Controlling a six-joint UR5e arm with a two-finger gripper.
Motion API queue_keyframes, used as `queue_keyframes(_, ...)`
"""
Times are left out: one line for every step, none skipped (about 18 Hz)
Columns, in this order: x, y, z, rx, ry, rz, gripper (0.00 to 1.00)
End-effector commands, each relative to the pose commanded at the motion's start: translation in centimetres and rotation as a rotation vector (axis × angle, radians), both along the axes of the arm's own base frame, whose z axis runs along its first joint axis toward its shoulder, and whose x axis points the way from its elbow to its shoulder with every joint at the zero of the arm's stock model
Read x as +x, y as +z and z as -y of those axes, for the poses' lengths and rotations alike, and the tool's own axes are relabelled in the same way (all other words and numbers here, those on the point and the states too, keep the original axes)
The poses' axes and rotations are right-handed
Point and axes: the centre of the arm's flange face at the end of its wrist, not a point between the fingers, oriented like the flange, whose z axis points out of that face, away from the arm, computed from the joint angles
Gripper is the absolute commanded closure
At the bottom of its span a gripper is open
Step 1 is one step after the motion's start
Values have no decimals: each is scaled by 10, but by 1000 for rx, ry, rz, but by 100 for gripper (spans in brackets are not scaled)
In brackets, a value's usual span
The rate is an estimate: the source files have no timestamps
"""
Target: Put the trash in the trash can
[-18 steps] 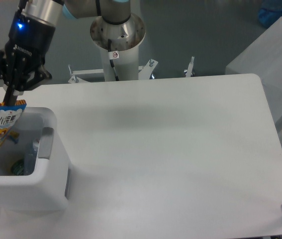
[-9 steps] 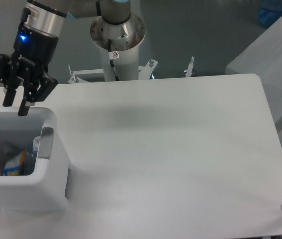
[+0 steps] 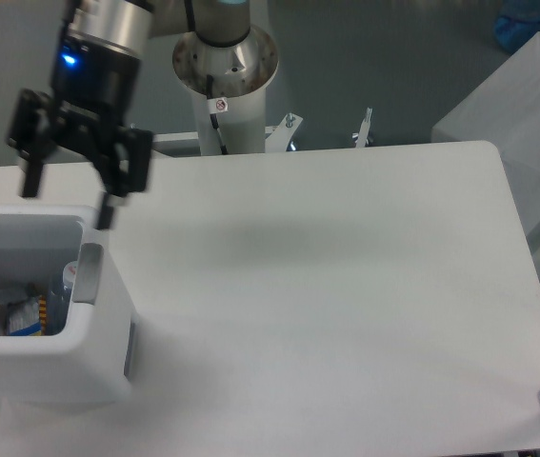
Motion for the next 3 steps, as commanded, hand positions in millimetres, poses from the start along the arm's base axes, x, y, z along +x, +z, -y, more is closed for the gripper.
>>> queue_keyframes(-10, -2, 3, -7, 8, -7, 0)
queue_keyframes(-19, -1, 8, -9, 25, -11, 0)
queue_keyframes(-26, 0, 11, -9, 38, -13, 0)
